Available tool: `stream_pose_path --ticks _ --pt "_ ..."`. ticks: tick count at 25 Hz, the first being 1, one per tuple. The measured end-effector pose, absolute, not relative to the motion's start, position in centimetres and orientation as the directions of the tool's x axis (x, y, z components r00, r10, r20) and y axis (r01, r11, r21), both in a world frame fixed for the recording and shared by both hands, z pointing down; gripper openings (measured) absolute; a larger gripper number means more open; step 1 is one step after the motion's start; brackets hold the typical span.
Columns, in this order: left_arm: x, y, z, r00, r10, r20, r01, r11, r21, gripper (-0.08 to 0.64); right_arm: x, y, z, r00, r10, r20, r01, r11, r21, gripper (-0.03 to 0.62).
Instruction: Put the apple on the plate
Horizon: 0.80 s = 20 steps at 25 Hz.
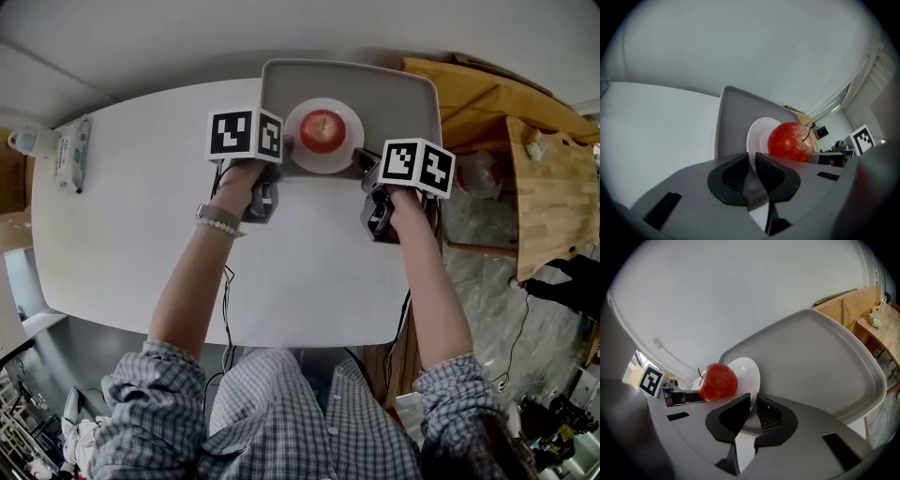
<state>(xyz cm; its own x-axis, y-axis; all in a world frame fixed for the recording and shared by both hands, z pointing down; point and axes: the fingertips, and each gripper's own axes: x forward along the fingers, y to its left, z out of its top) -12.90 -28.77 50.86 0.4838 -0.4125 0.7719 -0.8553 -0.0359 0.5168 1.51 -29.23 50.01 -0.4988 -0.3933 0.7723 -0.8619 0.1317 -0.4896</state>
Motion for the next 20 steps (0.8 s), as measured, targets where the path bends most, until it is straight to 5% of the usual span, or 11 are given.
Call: stream_pose_path --ticks 20 --pt "-13.0 -29.4 49.7 0.526 -0.485 0.699 -0.794 0.017 0.608 0.063 2.5 -29.6 49.9 -0.46 -0.426 0.779 -0.887 0.181 -0.424 0.049"
